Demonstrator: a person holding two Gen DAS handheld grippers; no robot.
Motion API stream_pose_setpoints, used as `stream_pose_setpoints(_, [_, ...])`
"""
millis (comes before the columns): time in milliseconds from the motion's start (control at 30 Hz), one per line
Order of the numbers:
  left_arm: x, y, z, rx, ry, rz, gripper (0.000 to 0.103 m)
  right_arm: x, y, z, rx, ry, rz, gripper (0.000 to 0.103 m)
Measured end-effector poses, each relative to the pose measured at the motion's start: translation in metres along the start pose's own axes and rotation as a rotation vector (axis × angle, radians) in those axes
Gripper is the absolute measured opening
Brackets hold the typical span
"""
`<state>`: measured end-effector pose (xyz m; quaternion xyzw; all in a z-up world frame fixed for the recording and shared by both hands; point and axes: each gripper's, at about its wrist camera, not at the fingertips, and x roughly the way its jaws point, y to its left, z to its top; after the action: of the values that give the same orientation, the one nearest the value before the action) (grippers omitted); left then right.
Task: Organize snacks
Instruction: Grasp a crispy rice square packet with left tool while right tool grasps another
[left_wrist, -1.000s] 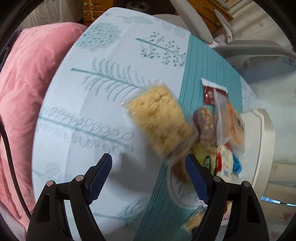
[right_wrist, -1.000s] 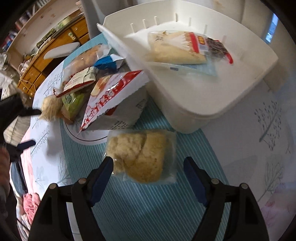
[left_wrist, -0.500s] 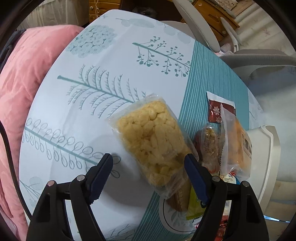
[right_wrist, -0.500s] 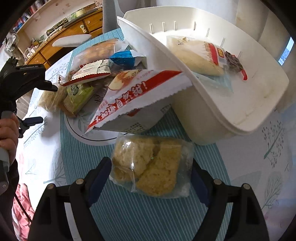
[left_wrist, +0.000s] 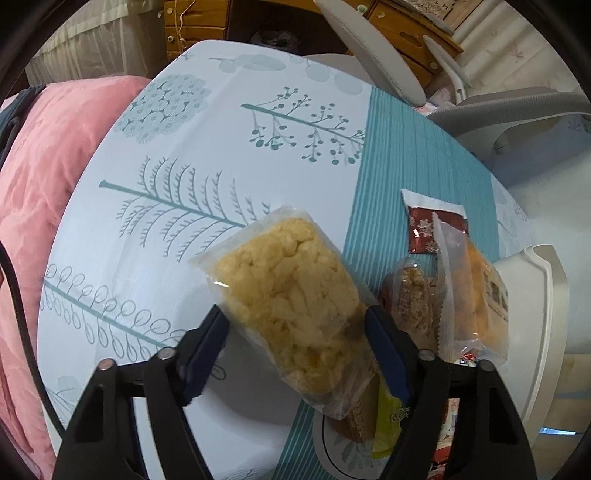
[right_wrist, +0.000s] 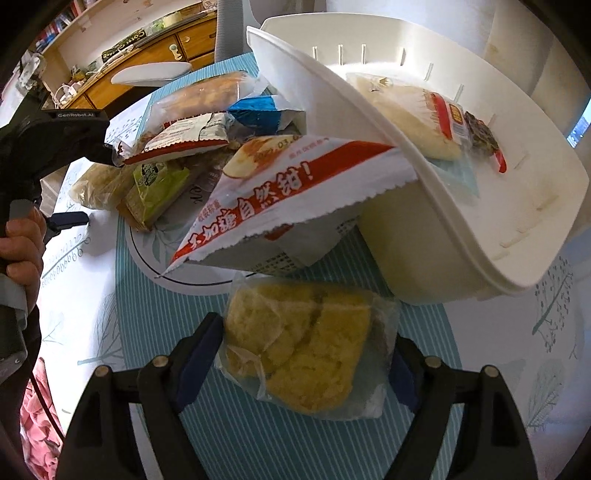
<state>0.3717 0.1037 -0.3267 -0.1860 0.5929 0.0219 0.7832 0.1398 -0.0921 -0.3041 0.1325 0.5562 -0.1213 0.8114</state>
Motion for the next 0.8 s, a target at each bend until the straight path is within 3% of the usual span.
stream_pose_setpoints(233, [0.001, 0.001, 0.003, -0.004, 0.002, -0.026, 0.06, -0.002, 0.001, 0.0, -0.015, 0.001, 0.001, 0.075])
stream_pose_setpoints(300, [0.0, 0.004, 0.001, -0.005, 0.009, -0.04, 0.052, -0.001, 0.001, 0.001, -0.016, 0.003, 0.002, 0.074])
stream_pose_setpoints(800, [-0.026, 0.038, -0.025, -0.03, 0.079, -0.013, 0.047, -0.009, 0.013, -0.007, -0.037, 0.08, 0.007, 0.073])
